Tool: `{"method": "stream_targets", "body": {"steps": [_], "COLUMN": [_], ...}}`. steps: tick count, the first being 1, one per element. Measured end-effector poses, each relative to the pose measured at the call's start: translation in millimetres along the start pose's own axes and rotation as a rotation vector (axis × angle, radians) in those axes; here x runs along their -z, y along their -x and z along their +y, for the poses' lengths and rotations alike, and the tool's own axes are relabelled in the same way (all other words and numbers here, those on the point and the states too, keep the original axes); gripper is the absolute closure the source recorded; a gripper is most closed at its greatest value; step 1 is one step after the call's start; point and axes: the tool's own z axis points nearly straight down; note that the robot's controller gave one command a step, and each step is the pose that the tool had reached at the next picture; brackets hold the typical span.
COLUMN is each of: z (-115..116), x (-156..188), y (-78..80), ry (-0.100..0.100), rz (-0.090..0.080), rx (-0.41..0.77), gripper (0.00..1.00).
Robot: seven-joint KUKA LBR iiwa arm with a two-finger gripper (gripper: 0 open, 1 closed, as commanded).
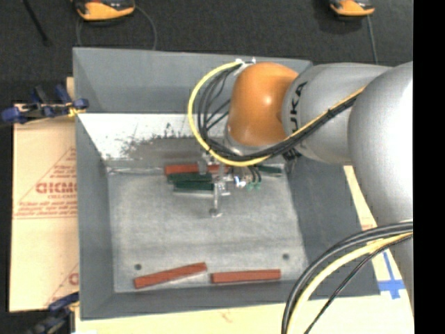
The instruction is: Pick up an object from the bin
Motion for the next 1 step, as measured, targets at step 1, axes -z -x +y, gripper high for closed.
{"method": "stream_targets", "body": {"steps": [1], "z": [-10.0], "x": [-37.4], "y": [20.6], "ry": [0.003], "rz": [0.008], "rx": [-0.106], "gripper": [0.00]}}
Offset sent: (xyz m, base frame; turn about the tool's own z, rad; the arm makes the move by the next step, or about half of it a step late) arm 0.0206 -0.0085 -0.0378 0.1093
